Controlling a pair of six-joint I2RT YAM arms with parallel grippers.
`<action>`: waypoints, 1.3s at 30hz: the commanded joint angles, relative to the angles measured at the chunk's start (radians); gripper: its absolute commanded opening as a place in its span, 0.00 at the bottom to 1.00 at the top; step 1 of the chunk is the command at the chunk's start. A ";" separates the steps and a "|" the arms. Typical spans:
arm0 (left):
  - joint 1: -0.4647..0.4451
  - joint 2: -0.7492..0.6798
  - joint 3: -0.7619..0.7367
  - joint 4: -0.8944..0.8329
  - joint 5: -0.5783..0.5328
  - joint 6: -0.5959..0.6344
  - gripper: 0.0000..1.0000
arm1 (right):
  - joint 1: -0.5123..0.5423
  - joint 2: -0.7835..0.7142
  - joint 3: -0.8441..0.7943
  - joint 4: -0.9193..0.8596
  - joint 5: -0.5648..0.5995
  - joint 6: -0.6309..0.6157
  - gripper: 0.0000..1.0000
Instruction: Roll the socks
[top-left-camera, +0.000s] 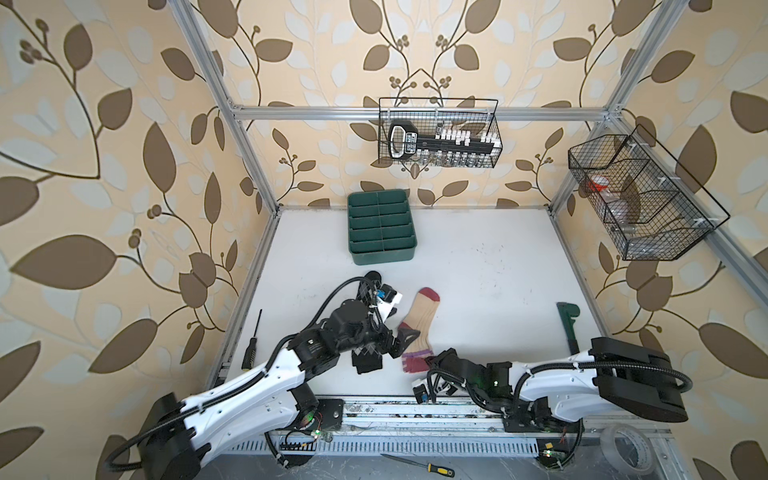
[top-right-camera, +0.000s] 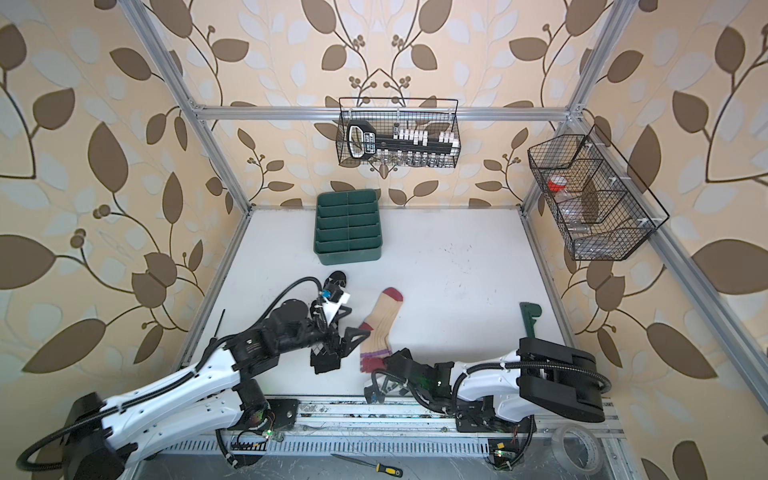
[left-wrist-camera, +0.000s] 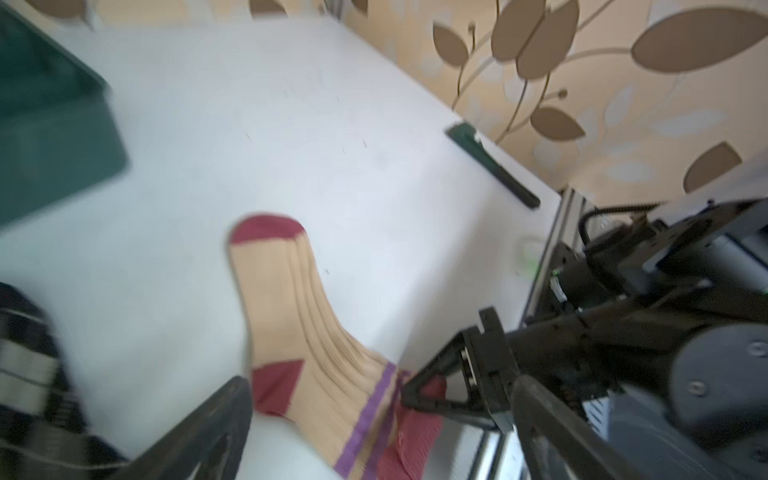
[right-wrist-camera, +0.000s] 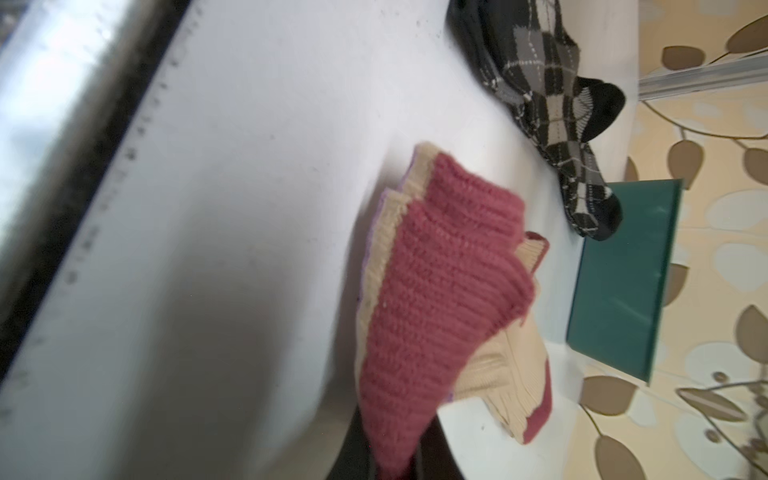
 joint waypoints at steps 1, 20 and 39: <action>0.008 -0.102 0.088 -0.111 -0.168 0.279 0.99 | -0.054 0.035 0.105 -0.280 -0.217 0.076 0.10; -0.026 -0.179 0.303 -0.569 -0.049 1.365 0.91 | -0.415 0.505 0.711 -1.059 -0.824 0.221 0.08; -0.600 0.114 -0.049 -0.316 -0.439 1.396 0.83 | -0.483 0.604 0.798 -1.083 -0.953 0.251 0.08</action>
